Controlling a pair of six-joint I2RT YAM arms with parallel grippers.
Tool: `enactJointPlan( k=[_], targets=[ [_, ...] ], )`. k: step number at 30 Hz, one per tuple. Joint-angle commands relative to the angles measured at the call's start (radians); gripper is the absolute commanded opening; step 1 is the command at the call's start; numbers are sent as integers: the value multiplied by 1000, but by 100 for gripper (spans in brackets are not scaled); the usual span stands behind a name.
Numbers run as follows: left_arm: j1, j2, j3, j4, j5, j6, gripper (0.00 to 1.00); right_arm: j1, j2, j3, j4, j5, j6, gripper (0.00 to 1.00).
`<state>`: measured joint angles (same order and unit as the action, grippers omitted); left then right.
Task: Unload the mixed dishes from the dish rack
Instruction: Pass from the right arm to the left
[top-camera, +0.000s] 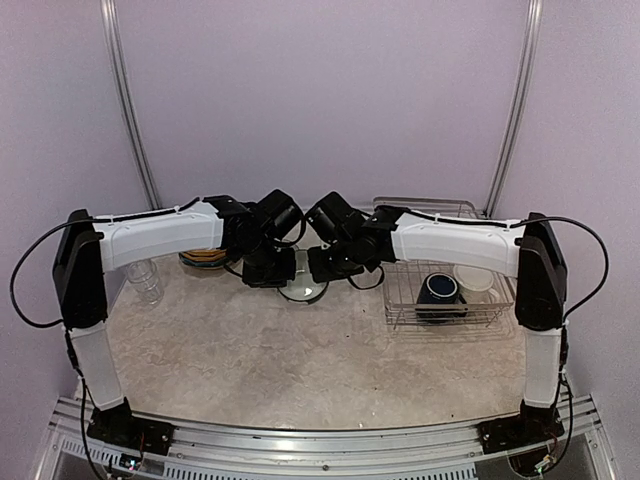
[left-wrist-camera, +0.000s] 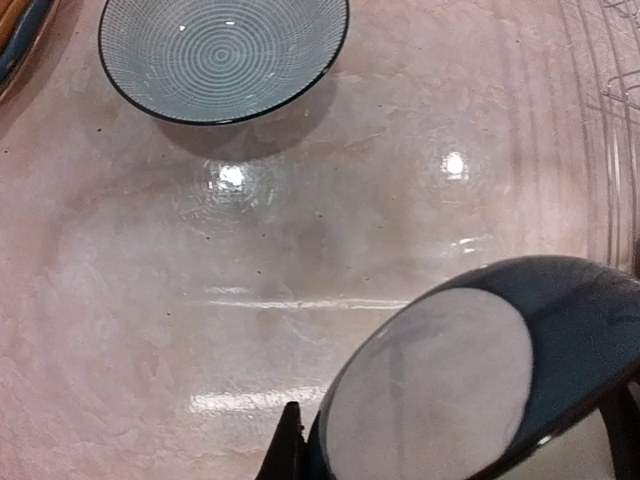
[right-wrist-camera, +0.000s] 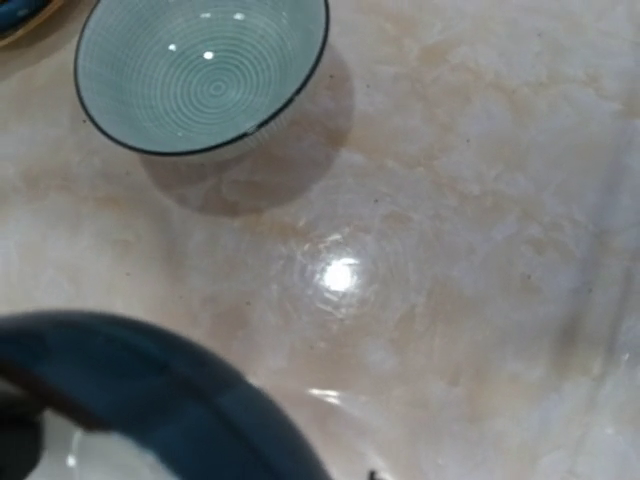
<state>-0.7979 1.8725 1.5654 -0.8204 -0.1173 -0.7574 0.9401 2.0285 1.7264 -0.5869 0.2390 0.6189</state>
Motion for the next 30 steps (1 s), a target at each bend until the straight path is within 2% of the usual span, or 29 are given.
enactJointPlan(
  k=[1,6,11,13,20,30],
  targets=[
    [11,2,22,2,12,-27,0,11,-2,33,64,-16,5,14],
    [28,2,36,-35,12,-41,0,11,8,65,32,-22,-11,35],
    [66,-29,6,-21,22,-25,0,8,-50,34,25,41,-77,63],
    [96,-30,15,-40,44,-16,0,-1,-81,14,25,39,-90,72],
    [220,-28,32,-38,75,55,0,-24,-254,-125,81,132,-144,87],
    [325,142,279,-110,106,149,0,-76,-389,-233,75,165,-140,89]
  ],
)
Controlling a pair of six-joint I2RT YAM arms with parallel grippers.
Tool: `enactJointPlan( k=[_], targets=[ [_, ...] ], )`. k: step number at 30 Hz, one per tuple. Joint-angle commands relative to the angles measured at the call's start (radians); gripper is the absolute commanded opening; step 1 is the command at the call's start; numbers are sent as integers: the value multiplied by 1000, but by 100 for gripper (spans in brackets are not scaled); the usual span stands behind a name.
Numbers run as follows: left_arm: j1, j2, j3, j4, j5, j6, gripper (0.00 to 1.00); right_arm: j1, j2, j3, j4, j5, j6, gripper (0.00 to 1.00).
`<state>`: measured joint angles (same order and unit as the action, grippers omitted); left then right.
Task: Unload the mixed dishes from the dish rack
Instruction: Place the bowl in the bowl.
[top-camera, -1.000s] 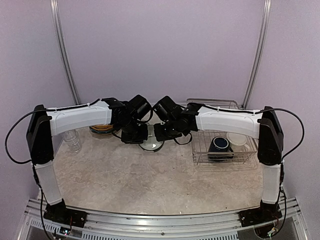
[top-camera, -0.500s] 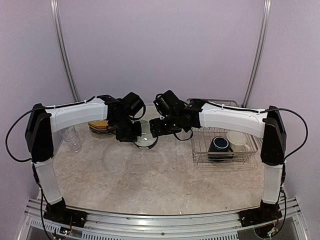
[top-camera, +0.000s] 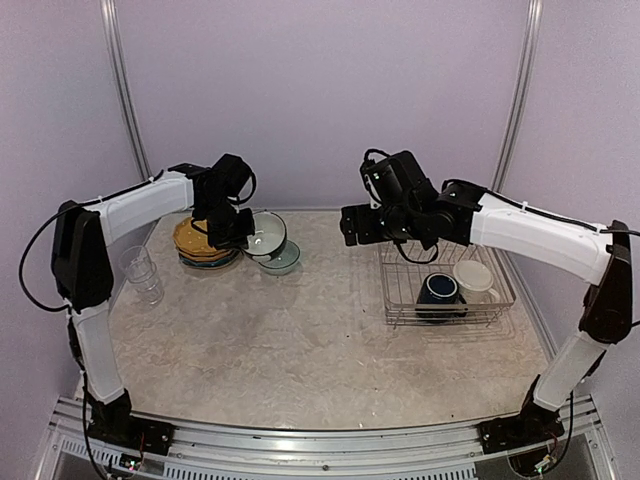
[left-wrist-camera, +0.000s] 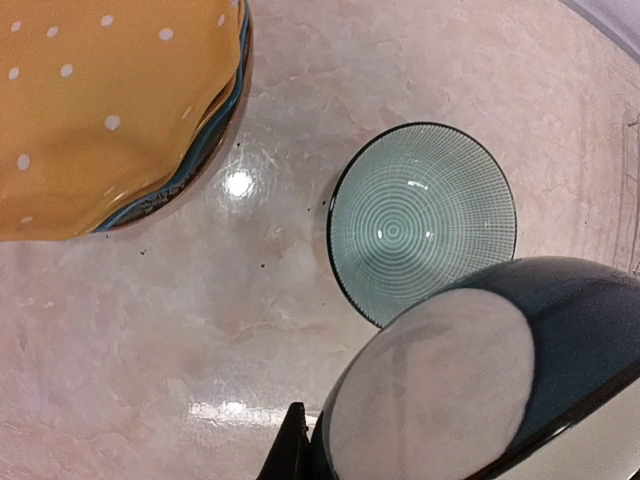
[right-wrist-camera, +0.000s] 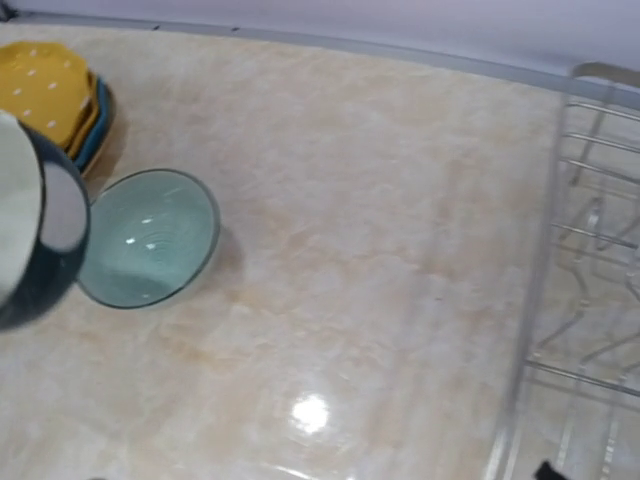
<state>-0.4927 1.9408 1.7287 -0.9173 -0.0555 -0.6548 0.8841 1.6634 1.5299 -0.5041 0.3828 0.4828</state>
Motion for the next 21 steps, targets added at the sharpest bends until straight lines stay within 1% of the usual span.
enactJointPlan(
  k=[1,5,9,12,16,21],
  targets=[
    [24,97,138,-21,49,49,0,-22,-33,-45,-10,22,-1,89],
    [26,151,185,-4,84,61,0,-33,-80,-108,25,30,0,90],
    [31,221,260,-35,98,58,1,-49,-109,-124,21,17,9,90],
    [30,246,279,-20,95,70,1,-57,-132,-156,49,24,2,90],
    [36,281,312,-36,95,67,2,-65,-140,-156,42,6,6,91],
    [42,310,338,-46,87,78,6,-69,-158,-184,58,10,8,91]
  ],
)
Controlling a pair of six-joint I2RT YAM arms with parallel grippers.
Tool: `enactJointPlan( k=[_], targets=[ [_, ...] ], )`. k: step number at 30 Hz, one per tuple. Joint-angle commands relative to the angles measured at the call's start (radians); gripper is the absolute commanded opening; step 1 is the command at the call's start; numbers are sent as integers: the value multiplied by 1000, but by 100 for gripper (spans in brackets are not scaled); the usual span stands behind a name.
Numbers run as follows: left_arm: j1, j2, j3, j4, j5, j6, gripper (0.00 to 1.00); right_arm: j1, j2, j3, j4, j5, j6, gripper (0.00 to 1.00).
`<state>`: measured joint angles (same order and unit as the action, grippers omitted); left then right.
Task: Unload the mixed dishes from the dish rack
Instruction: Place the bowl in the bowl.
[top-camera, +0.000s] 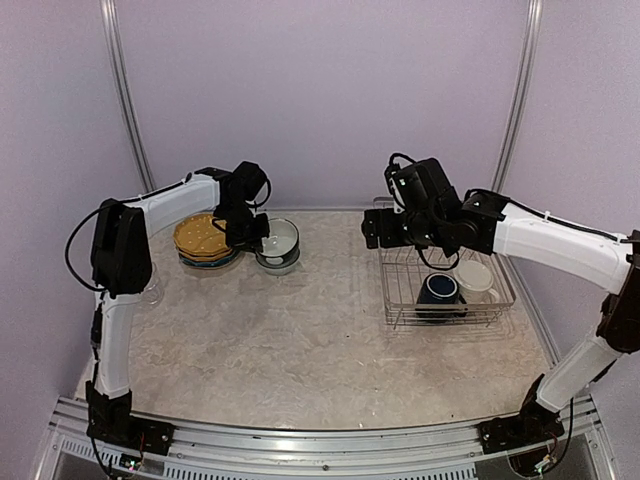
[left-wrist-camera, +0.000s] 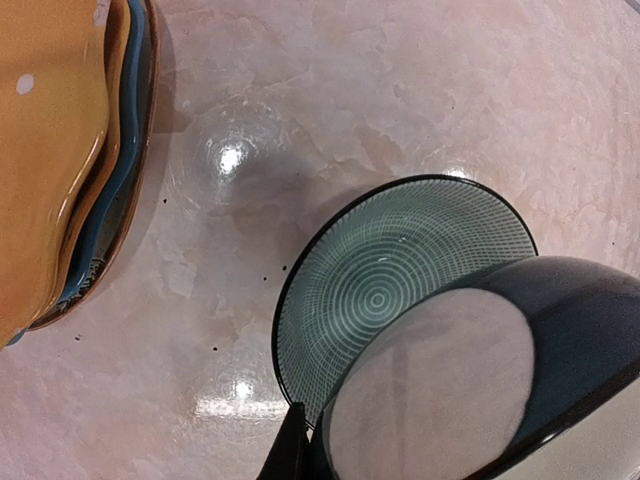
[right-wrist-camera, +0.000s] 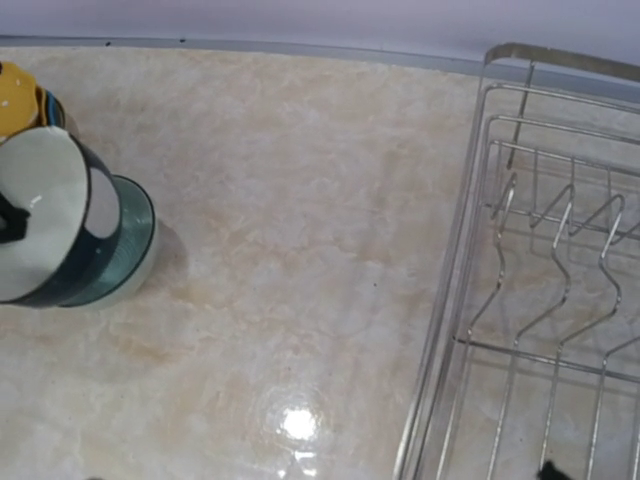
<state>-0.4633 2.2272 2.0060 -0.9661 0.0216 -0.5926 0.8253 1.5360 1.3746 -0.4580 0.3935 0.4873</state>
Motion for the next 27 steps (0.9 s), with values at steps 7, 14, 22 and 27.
enactJointPlan(
  k=[7,14,22,27],
  targets=[
    [18,62,104,-22,10,23,8,-14,-63,-56,29,1,5,91],
    [20,107,140,-40,18,17,9,-16,-111,-82,38,1,-1,91],
    [19,133,161,-55,23,8,16,-22,-119,-71,36,-31,-34,92],
    [20,116,157,-65,26,19,27,-24,-114,-34,12,-22,-47,92]
  ],
)
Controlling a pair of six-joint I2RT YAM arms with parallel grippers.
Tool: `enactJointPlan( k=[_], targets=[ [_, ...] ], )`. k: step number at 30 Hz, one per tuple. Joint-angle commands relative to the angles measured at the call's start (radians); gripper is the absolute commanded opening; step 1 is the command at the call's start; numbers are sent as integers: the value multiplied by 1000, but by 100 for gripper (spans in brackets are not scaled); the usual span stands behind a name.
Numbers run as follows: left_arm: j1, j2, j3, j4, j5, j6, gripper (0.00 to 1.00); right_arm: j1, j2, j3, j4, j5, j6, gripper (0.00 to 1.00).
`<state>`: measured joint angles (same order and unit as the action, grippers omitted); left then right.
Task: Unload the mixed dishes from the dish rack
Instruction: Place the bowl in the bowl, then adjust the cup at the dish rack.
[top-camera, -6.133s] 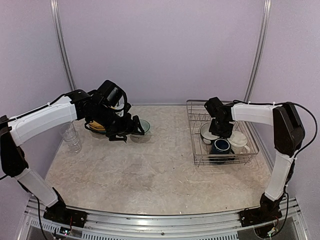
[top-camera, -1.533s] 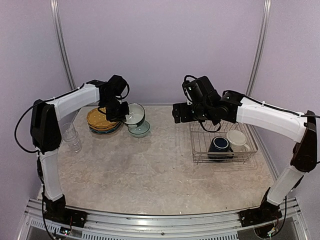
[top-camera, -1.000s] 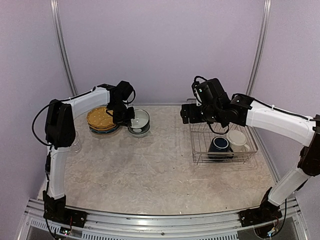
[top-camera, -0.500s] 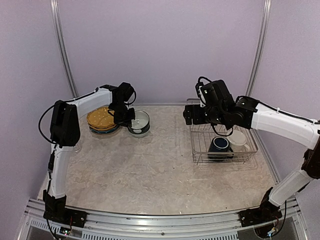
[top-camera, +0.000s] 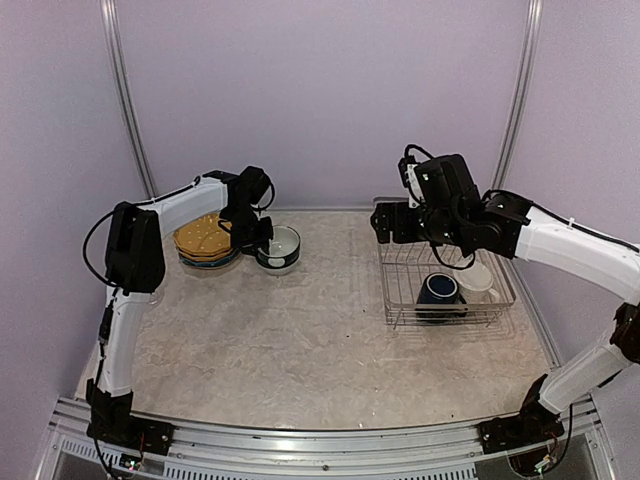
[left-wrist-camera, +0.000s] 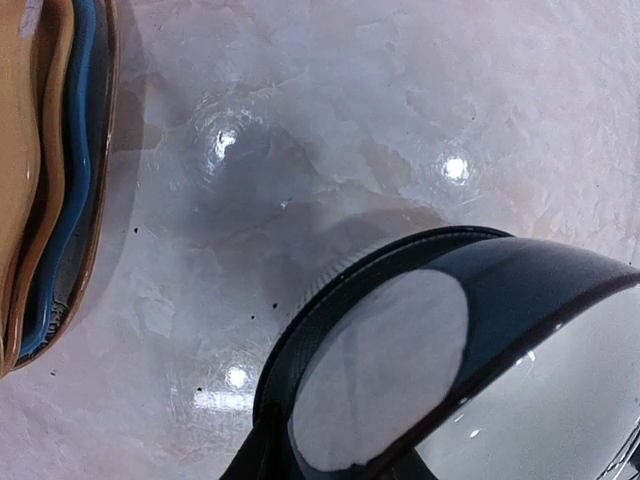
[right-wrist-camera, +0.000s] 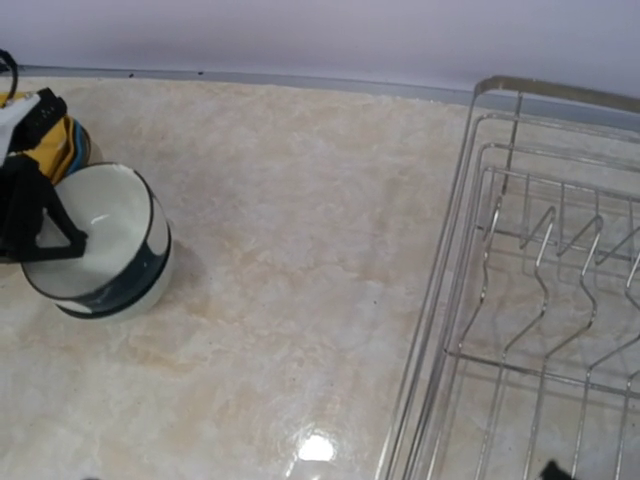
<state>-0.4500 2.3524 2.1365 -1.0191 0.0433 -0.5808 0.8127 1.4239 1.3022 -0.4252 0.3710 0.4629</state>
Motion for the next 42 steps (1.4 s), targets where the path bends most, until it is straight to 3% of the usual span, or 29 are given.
enactJointPlan(
  k=[1,12,20,29,36,42],
  targets=[
    [7,-15,25,-13,2,12,31,-11,-5,37,-23,7,-25,92],
    [4,-124,14,-16,19,35,65,-18,-53,20,-86,68,-21,94],
    [-13,-226,-14,-15,27,48,82,-38,-72,-15,-171,110,-27,96],
    [-44,-416,-205,53,76,30,88,-137,-68,-36,-368,77,7,98],
    [-122,-603,-402,135,109,-18,92,-232,-89,-160,-452,-132,-1,98],
    [-197,-682,-481,178,125,-67,93,-297,-106,-265,-395,-266,-8,98]
  ],
)
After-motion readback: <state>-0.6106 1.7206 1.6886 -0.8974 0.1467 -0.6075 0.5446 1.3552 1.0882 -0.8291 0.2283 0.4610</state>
